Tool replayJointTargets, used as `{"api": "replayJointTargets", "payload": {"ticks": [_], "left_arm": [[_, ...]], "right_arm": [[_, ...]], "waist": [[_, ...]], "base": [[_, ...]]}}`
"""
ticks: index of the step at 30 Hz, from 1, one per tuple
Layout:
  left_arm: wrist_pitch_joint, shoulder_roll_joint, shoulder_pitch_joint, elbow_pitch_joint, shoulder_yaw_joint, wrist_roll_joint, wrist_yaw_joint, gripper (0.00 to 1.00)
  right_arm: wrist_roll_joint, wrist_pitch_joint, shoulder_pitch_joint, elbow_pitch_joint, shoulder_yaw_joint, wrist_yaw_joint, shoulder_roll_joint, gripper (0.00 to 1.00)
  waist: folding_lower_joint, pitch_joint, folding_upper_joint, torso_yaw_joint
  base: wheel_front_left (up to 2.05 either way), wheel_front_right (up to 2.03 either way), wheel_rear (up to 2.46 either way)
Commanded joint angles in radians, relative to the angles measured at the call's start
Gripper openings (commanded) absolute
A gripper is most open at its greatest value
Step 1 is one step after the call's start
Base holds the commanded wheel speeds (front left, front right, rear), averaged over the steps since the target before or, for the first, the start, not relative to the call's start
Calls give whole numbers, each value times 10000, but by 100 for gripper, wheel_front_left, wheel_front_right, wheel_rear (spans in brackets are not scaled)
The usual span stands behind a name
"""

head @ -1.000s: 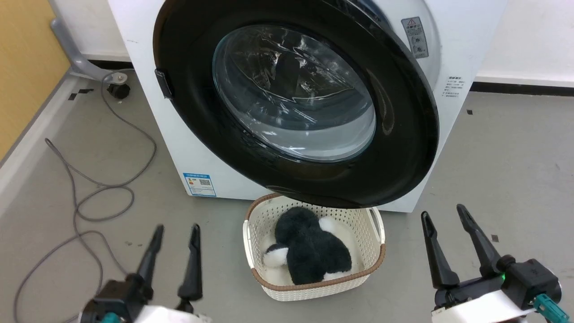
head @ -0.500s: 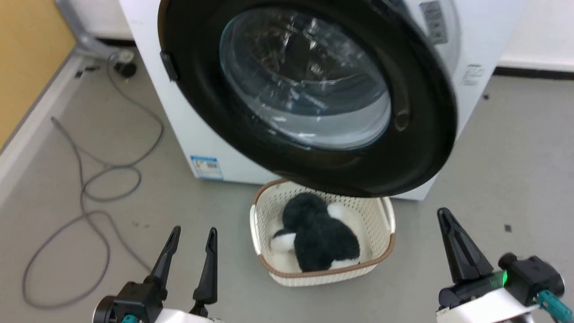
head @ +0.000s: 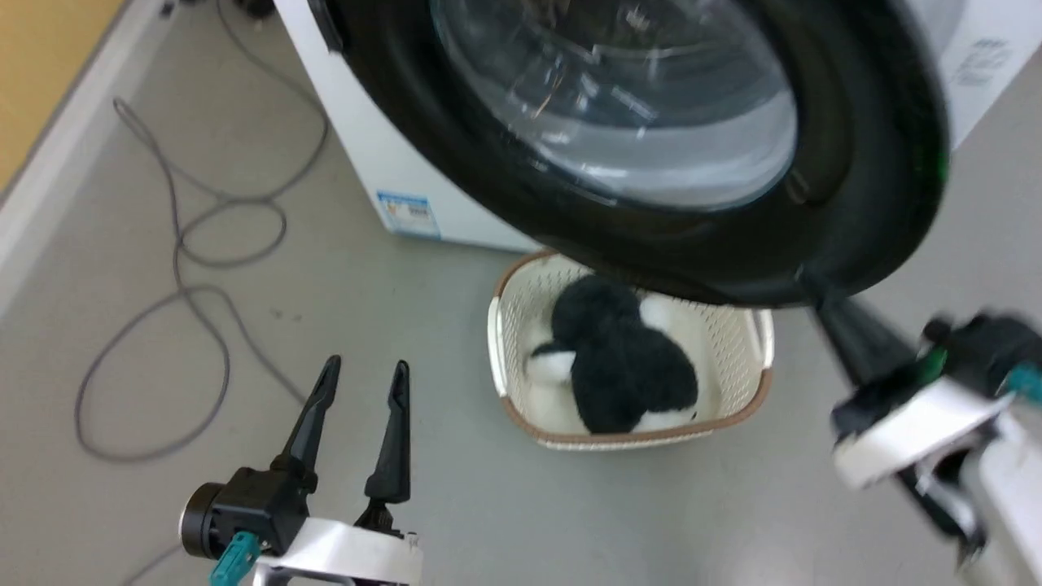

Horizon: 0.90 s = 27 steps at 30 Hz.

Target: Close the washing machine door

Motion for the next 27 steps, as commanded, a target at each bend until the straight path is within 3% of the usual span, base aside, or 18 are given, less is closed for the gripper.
{"api": "replayJointTargets", "payload": {"ticks": [1, 11, 27], "left_arm": [[-41, -15, -191, 17, -77, 37, 50, 100], [-41, -20, -775, 23, -531, -356, 365, 100], [-41, -21, -873, -67, -677, -505, 675, 100]], "right_arm": [[293, 93, -581, 194, 88, 6, -295, 0], [1536, 616, -3015, 1592, -51, 6, -1475, 0], [1901, 916, -6112, 4680, -758, 6, -1442, 0]], "waist": [[0, 506, 0, 185], [0, 1524, 0, 634], [0, 1906, 0, 924]], "base": [[0, 0, 0], [0, 0, 0], [0, 0, 0]]}}
